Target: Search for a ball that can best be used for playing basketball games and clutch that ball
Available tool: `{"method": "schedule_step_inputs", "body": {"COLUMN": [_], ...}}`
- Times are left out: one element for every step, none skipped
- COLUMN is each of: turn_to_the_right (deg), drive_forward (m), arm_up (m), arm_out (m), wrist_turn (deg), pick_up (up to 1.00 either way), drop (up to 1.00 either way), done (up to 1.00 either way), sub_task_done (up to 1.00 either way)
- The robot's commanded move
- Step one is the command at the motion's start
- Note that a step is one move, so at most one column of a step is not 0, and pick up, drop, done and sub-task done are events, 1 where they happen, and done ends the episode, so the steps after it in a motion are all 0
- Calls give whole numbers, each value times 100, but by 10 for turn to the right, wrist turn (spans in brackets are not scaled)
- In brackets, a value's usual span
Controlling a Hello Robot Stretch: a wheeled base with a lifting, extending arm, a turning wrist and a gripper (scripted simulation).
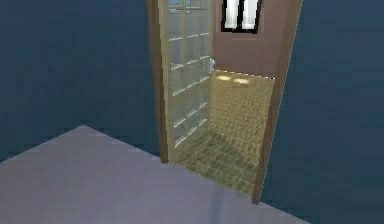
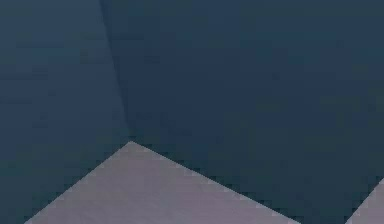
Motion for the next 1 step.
{"method": "schedule_step_inputs", "body": {"turn_to_the_right": [-30], "drive_forward": [0], "arm_up": [0], "arm_out": [0], "wrist_turn": [0], "pick_up": [0], "drop": [0], "done": [0], "sub_task_done": [0]}}
